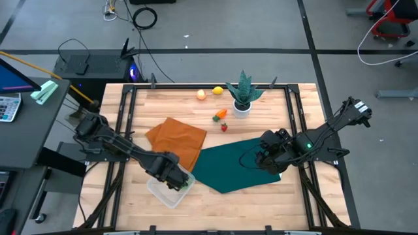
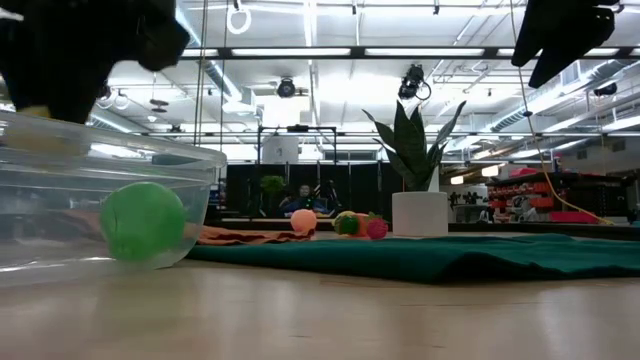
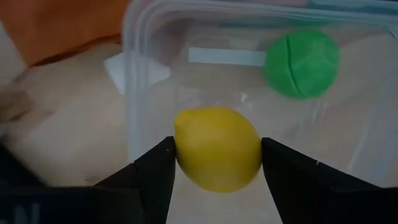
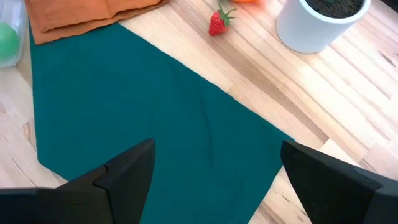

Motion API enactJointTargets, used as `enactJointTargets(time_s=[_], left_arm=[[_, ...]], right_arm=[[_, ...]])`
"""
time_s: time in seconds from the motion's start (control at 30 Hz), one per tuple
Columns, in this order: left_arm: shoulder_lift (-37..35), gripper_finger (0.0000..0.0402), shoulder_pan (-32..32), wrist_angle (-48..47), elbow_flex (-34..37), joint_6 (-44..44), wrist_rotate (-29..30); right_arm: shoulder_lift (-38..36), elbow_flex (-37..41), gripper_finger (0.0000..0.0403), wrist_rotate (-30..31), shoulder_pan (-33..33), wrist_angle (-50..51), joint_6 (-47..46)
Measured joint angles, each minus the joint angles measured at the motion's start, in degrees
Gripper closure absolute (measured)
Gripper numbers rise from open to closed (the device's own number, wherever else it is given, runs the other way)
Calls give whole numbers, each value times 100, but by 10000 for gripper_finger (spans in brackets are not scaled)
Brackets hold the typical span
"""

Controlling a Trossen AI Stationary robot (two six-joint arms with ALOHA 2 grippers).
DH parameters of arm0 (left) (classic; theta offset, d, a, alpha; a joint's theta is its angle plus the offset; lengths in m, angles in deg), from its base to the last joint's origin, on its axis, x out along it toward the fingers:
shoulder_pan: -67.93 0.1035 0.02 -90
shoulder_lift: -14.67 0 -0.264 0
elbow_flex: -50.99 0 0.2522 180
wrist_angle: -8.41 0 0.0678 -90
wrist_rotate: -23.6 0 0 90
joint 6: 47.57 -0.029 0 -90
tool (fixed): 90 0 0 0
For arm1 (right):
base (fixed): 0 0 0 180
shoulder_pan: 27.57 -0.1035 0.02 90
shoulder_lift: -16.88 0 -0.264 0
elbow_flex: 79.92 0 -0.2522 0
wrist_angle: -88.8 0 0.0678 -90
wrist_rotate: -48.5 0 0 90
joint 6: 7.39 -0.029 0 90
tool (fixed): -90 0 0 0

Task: Pick and placing Produce into tupperware
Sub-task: Put the bottom lemon into the transparent container

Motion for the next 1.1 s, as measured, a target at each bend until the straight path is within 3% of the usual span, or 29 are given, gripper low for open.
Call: enactJointTargets(time_s=[0.2,1.1], left_arm=[[62,174,13,671,391,102,61],[459,164,87,1047,478,-267,411]], right_arm=[[0,0,90,0,0,0,46],[2,-2,90,0,-2,-185,85]])
